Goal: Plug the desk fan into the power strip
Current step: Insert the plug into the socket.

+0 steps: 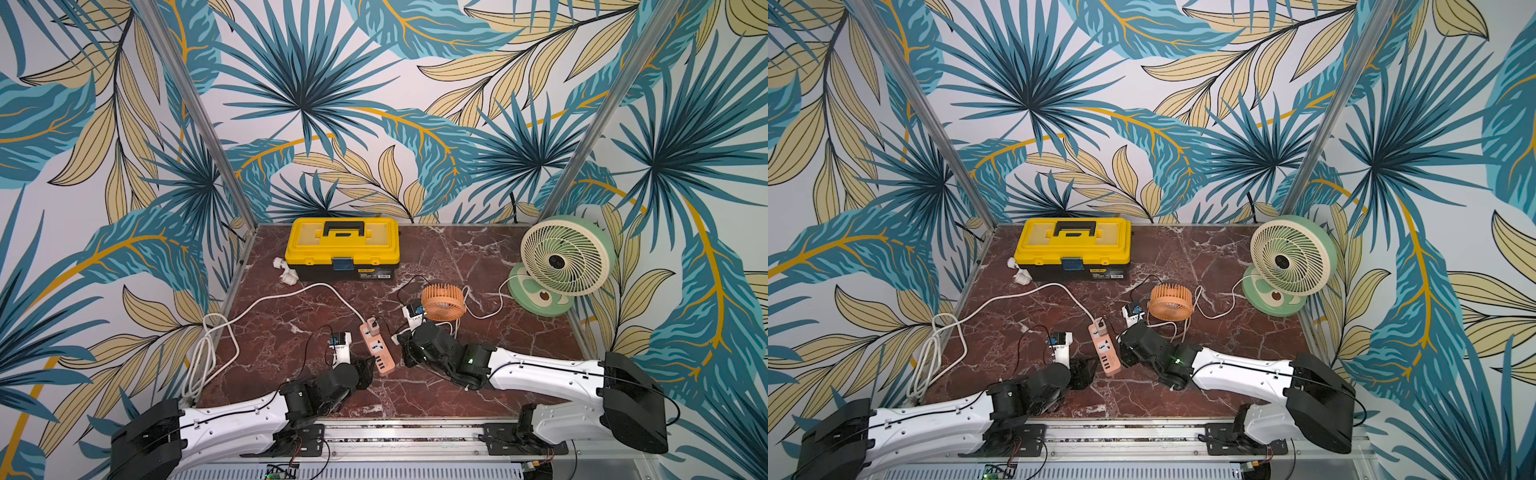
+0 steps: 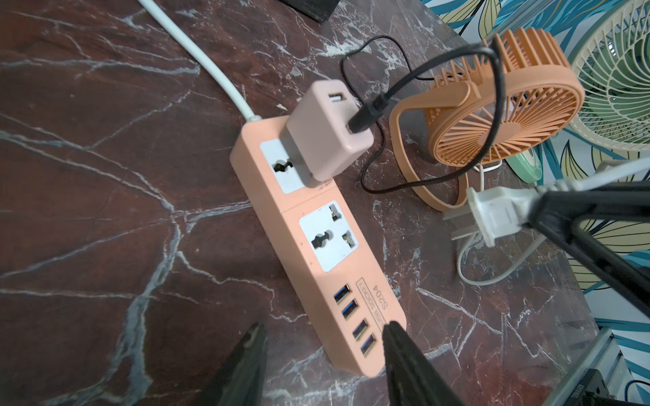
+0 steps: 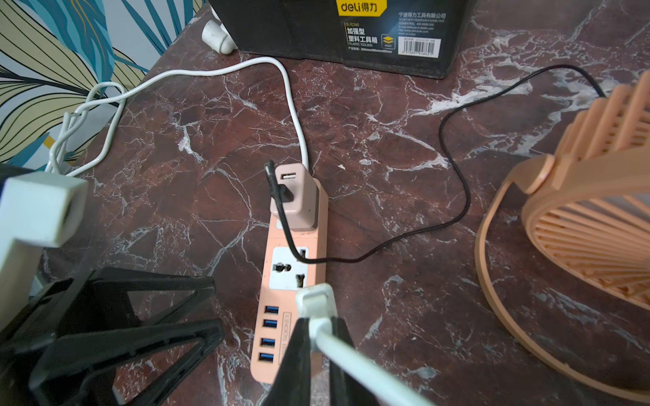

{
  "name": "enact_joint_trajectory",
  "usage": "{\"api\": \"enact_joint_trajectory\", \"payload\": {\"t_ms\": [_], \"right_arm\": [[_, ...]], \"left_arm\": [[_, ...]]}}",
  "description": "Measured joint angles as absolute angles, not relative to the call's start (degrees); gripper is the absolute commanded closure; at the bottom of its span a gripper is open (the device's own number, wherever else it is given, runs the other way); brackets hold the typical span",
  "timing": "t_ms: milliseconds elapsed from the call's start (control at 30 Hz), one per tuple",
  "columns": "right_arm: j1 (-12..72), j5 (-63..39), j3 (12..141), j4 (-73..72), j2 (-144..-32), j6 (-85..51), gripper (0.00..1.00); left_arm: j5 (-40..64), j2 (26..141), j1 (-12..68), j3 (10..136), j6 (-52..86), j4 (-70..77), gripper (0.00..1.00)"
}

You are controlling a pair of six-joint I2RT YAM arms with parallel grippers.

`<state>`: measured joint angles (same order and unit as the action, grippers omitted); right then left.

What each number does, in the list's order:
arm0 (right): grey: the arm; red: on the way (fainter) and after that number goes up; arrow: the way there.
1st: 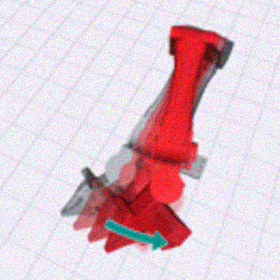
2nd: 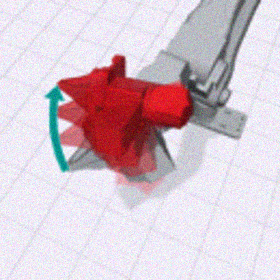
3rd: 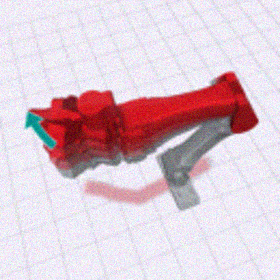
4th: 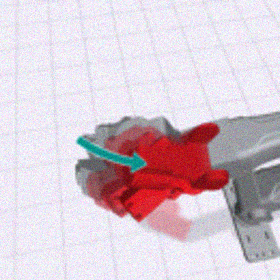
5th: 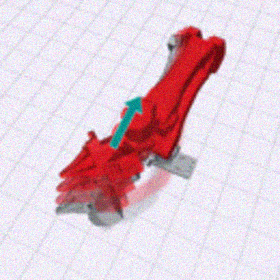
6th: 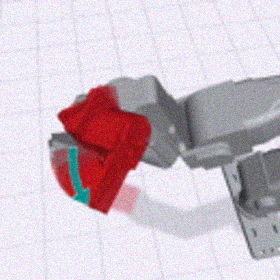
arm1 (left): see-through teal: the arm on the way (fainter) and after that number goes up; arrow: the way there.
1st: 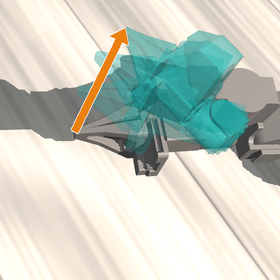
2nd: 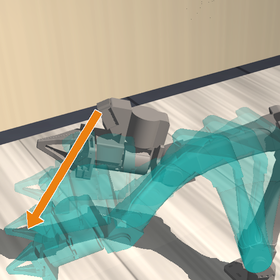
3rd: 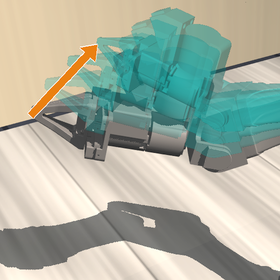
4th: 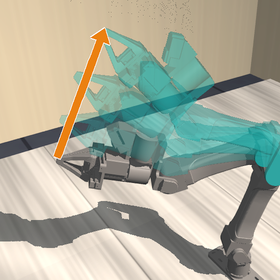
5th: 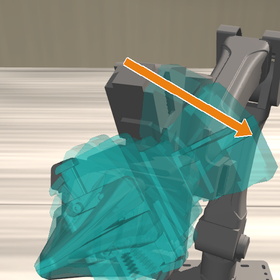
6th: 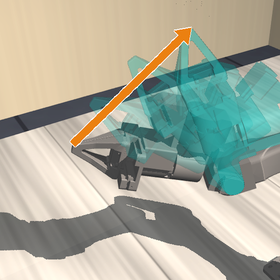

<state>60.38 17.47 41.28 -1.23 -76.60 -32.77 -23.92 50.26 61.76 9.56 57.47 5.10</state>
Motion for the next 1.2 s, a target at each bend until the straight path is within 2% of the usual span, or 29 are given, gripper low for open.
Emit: {"api": "enact_joint_trajectory", "payload": {"t_ms": [400, 600, 1200], "right_arm": [[62.57, 17.1, 39.81, 0.12, -73.21, -31.86, 1.0], [63.33, 18.13, 40.69, 0.47, -75.42, -31.68, 1.0], [63.4, 17.08, 49.28, 0.8, -84.33, -30.17, 1.0]], "left_arm": [[-20.91, 59.75, 58.89, 9.32, 57.32, 13.21, 0.44], [-19.2, 64.99, 58.76, 9.21, 57.34, 18.31, 0.46], [-18.57, 68.16, 58.76, 7.57, 58.11, 27.29, 0.5]]}}
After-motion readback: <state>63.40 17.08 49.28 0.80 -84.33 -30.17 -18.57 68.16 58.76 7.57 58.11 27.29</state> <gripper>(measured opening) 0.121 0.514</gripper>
